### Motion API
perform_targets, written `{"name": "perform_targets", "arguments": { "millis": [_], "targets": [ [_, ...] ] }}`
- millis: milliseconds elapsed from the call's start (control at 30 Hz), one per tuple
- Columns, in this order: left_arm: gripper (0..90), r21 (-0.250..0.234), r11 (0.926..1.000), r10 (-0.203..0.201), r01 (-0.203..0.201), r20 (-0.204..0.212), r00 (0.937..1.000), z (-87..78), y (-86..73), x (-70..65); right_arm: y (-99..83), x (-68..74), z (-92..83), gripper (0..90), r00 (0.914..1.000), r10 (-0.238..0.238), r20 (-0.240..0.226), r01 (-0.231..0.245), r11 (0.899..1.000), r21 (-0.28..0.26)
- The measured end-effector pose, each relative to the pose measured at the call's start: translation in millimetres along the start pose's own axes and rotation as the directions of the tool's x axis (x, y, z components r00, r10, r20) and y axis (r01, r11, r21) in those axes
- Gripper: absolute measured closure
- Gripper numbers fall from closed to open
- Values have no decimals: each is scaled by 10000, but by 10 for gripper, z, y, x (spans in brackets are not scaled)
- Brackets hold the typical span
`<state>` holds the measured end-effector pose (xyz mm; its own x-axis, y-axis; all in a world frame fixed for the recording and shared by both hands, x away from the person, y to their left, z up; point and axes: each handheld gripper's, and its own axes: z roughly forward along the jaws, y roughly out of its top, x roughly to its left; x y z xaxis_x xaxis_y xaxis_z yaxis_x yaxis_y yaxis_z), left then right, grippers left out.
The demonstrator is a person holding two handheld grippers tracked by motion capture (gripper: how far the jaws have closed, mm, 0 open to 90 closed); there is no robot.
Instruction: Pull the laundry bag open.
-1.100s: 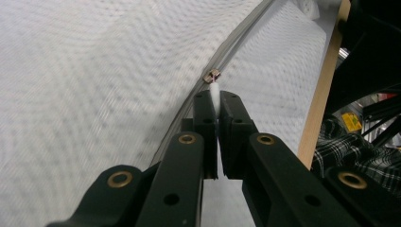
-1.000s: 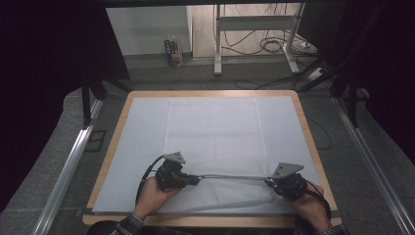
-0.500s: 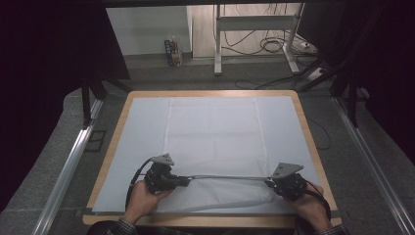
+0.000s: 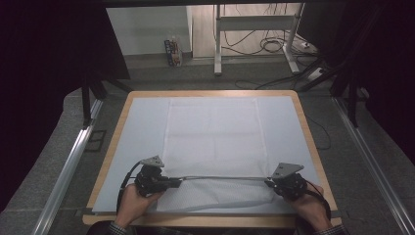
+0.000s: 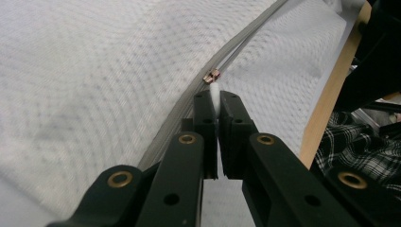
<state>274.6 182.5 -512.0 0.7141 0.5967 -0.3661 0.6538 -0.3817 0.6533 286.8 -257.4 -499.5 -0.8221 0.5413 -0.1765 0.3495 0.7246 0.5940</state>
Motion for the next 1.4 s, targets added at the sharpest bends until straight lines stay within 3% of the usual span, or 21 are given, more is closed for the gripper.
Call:
{"name": "perform_targets", "arguments": {
  "millis": [1067, 1400],
  "targets": [
    [873, -340, 9978, -598, 578, -611, 9963, -280, -264, 123, -4, -8, 3, 847, 10000, 28, 0, -28, 10000, 34],
    [873, -362, 9975, -634, 615, -546, 9965, -297, -288, 127, 0, -2, 5, 847, 10000, 31, -34, -31, 10000, 22]
  ]
}}
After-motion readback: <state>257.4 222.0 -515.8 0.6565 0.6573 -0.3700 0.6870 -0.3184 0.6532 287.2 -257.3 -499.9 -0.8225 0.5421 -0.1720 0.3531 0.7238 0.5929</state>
